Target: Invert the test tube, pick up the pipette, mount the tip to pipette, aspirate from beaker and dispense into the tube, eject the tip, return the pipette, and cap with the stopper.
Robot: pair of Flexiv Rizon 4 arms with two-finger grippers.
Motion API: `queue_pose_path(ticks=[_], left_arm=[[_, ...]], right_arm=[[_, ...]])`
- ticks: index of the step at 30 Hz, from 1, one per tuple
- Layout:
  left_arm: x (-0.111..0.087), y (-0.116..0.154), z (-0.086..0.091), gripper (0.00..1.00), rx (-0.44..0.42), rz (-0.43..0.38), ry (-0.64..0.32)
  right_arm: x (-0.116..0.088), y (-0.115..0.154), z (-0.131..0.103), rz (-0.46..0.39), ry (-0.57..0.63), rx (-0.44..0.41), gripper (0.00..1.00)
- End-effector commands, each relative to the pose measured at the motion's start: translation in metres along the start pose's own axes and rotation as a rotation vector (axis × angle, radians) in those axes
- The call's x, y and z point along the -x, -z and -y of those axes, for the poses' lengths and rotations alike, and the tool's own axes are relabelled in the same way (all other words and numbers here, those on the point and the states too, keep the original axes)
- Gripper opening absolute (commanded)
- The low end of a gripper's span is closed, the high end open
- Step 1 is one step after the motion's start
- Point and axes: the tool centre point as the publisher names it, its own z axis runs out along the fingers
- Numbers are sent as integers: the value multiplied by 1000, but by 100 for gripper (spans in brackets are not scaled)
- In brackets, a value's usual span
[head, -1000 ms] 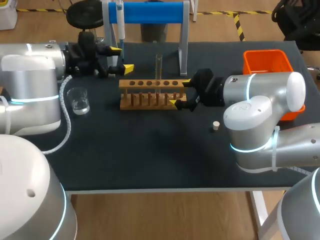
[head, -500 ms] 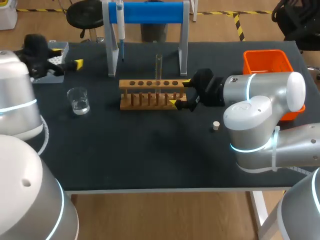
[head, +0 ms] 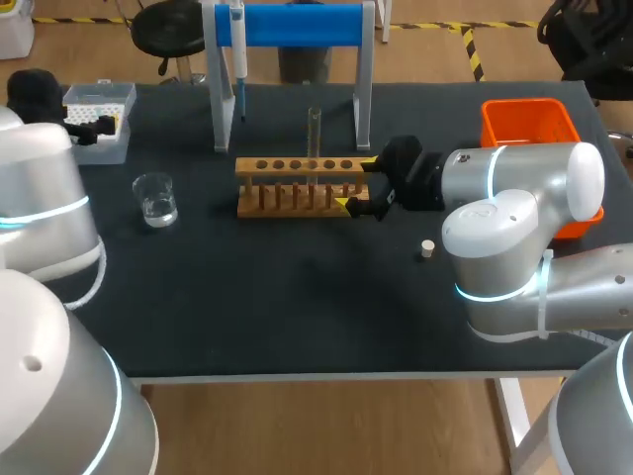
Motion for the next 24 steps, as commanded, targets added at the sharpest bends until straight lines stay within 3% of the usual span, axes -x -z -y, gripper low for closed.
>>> queue_pose_path(ticks=[1, 24], left_arm=[[8, -31, 4, 100, 14, 148, 2], [45, -56, -18, 100, 28, 152, 19]], right_arm=[[0, 1, 0, -2, 0, -3, 100], [0, 1, 0, -2, 0, -3, 100]])
